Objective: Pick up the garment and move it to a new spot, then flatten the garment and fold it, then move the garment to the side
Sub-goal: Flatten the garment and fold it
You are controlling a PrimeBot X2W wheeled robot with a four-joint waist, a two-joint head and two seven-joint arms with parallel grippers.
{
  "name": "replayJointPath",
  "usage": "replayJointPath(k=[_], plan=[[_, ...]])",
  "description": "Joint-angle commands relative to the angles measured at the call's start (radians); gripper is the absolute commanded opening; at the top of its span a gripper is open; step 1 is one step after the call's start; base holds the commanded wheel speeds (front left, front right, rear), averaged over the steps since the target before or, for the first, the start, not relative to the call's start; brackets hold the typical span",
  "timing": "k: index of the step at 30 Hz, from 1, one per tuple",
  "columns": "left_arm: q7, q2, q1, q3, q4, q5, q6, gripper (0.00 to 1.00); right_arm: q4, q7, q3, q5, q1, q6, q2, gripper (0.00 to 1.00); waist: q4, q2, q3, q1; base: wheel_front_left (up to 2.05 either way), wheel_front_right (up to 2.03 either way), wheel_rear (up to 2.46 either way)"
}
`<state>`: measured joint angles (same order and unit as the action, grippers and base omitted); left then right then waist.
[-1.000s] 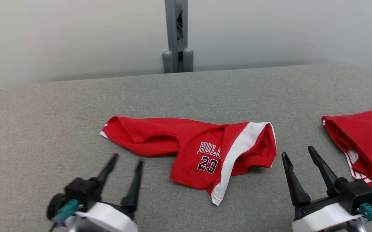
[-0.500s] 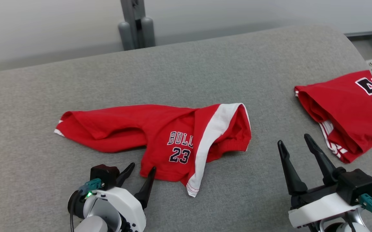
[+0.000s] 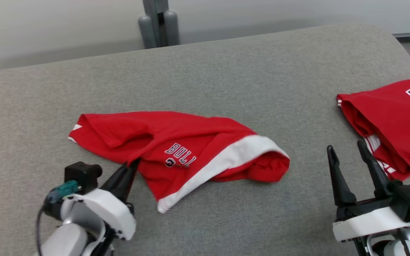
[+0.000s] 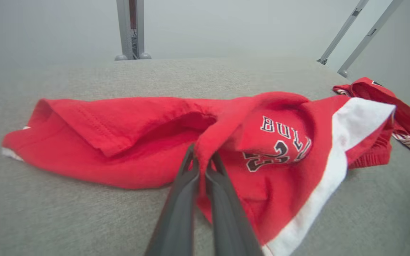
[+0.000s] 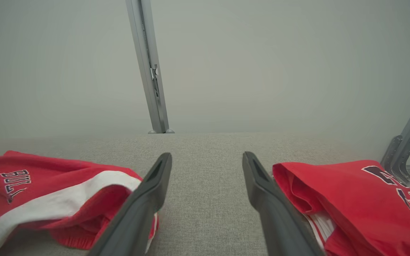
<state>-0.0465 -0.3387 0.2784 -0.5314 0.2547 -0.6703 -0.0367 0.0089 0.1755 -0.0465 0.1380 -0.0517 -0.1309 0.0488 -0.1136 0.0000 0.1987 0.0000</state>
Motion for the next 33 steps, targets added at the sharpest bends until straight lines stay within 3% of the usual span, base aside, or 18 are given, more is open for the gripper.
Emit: replayJointPath(k=[1, 9, 13, 14, 15, 16, 22, 26, 33], plan=[[0.017, -0.024, -0.02, 0.008, -0.024, -0.003, -0.012, 0.0, -0.002, 0.007, 0.006, -0.006, -0.001, 0.001, 0.005, 1.0, 0.019, 0.0, -0.012, 0.0, 0.0, 0.0, 0.0], [0.198, -0.219, -0.16, 0.119, -0.329, -0.075, -0.129, 0.0, 0.005, 0.012, 0.04, -0.017, -0.009, 0.0, 0.005, 1.0, 0.069, 0.0, -0.024, 0.0, 0.0, 0.0, 0.0], [0.231, -0.259, -0.207, 0.165, -0.379, -0.11, -0.167, 0.0, 0.013, 0.014, 0.036, -0.01, -0.02, 0.0, 0.005, 1.0, 0.07, 0.0, -0.018, 0.0, 0.0, 0.0, 0.0], [0.232, -0.257, -0.212, 0.168, -0.377, -0.115, -0.172, 0.2, 0.016, 0.016, 0.034, -0.007, -0.02, 0.001, 0.005, 1.0, 0.068, 0.0, -0.017, 0.0, 0.0, 0.0, 0.0], [0.219, -0.24, -0.209, 0.177, -0.372, -0.125, -0.179, 0.56, 0.02, 0.017, 0.035, -0.005, -0.02, 0.0, 0.005, 1.0, 0.067, 0.0, -0.015, 0.0, 0.0, 0.0, 0.0], [0.204, -0.229, -0.201, 0.182, -0.361, -0.126, -0.182, 1.0, 0.022, 0.018, 0.035, -0.003, -0.021, 0.0, 0.005, 1.0, 0.066, 0.0, -0.014, 0.0, 0.0, 0.0, 0.0], [-0.029, -0.108, -0.145, 0.219, -0.282, -0.094, -0.172, 1.0, 0.033, 0.018, 0.033, 0.002, -0.01, 0.0, 0.005, 1.0, 0.06, 0.0, -0.028, 0.0, 0.0, 0.0, 0.0], [-0.186, -0.067, -0.122, 0.258, -0.212, -0.015, -0.213, 1.0, 0.025, 0.014, 0.027, -0.013, -0.001, 0.0, 0.005, 1.0, 0.063, 0.0, -0.057, 0.0, 0.0, 0.0, 0.0], [-0.218, -0.013, -0.205, 0.349, -0.27, 0.115, -0.235, 1.0, 0.006, 0.012, 0.02, -0.033, 0.028, 0.0, 0.005, 1.0, 0.087, 0.0, -0.113, 0.0, 0.0, 0.0, 0.0]])
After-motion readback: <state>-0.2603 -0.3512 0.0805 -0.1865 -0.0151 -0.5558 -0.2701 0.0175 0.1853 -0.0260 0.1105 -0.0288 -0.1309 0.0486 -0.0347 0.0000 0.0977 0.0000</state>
